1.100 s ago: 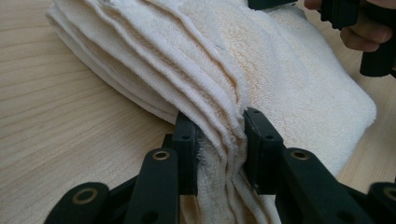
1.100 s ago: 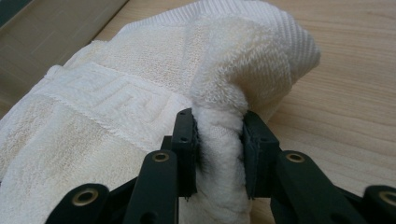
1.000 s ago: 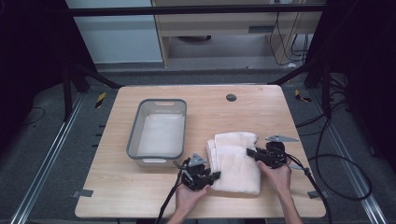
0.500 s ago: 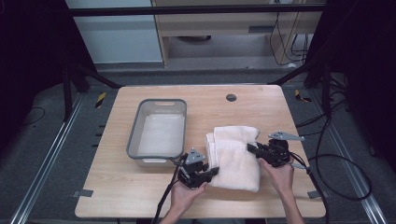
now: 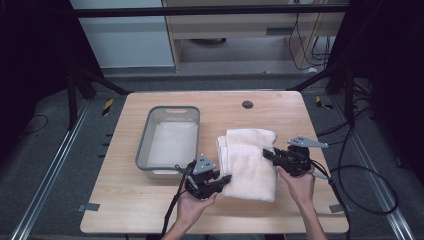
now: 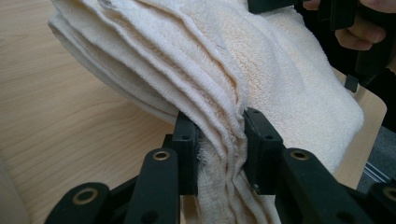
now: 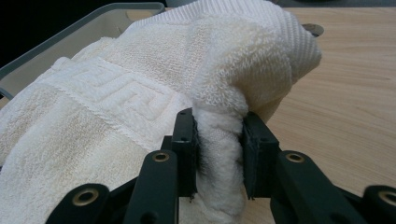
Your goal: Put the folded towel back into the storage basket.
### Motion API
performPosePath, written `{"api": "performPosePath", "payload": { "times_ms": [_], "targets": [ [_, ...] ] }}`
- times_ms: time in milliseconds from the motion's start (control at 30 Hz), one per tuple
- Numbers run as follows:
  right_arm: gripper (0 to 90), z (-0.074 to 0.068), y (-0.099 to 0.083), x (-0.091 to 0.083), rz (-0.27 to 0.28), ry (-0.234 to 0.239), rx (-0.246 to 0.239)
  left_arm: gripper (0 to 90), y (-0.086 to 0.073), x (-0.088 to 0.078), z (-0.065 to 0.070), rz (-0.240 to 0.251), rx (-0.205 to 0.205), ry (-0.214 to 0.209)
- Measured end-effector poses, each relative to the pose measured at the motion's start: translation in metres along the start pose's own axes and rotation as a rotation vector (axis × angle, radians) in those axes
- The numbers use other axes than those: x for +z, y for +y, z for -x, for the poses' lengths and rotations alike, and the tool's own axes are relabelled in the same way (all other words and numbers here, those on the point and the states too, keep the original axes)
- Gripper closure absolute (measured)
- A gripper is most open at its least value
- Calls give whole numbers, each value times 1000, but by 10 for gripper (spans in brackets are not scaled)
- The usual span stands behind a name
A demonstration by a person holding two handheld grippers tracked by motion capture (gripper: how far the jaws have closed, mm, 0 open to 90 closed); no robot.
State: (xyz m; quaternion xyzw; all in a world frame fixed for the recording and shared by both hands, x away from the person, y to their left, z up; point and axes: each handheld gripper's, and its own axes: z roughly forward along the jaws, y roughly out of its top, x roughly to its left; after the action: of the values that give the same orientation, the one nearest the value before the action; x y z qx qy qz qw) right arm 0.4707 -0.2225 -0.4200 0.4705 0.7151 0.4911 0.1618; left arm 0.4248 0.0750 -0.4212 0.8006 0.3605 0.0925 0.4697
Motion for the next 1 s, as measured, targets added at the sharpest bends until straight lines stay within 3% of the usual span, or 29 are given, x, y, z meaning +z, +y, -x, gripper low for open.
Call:
{"api": "performPosePath", "payload": {
  "times_ms": [1000],
  "targets": [
    [703, -35, 47, 2, 64, 19, -62, 683, 20, -44, -20, 88, 8, 18]
  ]
}}
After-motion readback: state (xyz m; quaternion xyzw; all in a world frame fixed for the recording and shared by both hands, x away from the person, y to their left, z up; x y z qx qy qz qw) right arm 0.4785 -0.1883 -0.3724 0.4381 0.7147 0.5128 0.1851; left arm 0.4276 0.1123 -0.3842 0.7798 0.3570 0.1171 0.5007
